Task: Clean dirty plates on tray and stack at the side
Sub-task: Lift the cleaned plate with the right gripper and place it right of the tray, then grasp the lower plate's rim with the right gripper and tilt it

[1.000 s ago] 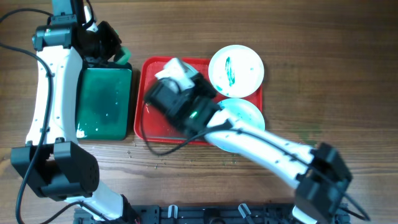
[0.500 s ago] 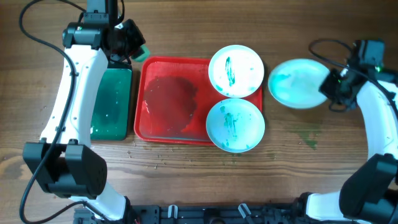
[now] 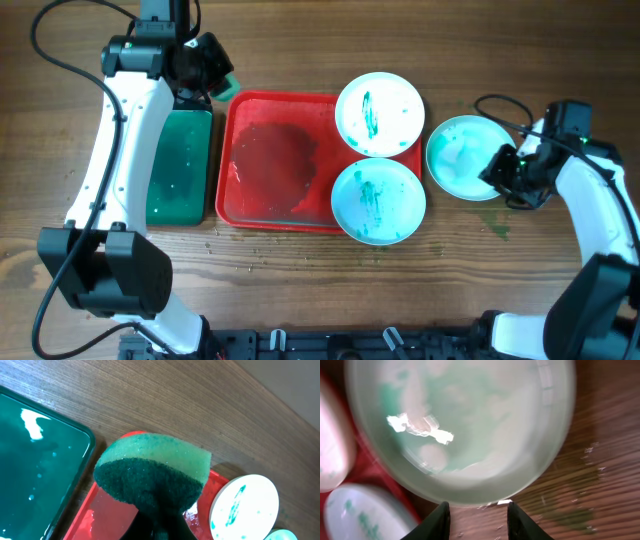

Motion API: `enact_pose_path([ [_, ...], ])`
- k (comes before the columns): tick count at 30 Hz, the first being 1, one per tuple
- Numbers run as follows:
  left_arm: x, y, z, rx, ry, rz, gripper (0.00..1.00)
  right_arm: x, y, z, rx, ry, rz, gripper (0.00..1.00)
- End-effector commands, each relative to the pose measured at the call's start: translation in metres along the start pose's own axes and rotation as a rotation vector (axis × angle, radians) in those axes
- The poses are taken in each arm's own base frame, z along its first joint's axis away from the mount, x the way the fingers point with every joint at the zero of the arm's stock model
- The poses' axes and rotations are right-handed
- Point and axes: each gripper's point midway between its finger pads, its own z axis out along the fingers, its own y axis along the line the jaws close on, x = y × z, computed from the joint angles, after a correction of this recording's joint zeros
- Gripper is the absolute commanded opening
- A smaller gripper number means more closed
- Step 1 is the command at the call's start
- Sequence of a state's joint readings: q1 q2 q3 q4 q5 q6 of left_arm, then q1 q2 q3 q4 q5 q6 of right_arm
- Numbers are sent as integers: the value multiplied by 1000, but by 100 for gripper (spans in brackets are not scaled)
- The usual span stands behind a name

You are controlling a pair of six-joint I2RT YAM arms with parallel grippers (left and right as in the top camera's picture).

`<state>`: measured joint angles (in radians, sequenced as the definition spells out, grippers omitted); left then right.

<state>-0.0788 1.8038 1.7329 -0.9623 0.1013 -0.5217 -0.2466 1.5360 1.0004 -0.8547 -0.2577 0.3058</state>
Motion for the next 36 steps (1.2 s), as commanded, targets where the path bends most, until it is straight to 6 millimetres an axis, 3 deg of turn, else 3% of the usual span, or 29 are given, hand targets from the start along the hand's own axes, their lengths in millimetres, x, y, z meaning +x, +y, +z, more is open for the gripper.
enact_pose_path([
  [1,6,-5,6,-2,16,4,4,23,45,-4,-90,54,-191,38],
  [6,10,-8,6,-1,22,11,4,67,67,29,-56,149,-367,38],
  [10,11,-8,6,-2,25,13,4,80,75,57,-38,167,-443,35],
  [12,12,-7,6,-6,30,13,4,85,69,69,9,197,-450,32],
  [16,13,-5,6,-17,33,12,4,88,64,76,38,221,-434,25],
  [20,13,-5,6,-18,33,12,4,88,66,76,30,218,-436,5],
  [22,13,-5,6,-17,34,12,4,92,72,71,7,236,-441,4],
  [25,13,-5,6,-18,35,12,4,109,107,55,-115,258,-515,4],
  [29,17,0,6,-36,48,11,4,125,174,53,-185,143,-567,4],
  [30,19,1,6,-42,55,10,4,133,200,54,-213,106,-544,4],
  [33,20,2,6,-45,60,9,4,136,234,61,-238,27,-539,4],
  [36,21,2,6,-48,64,9,4,130,252,78,-184,-25,-573,4],
])
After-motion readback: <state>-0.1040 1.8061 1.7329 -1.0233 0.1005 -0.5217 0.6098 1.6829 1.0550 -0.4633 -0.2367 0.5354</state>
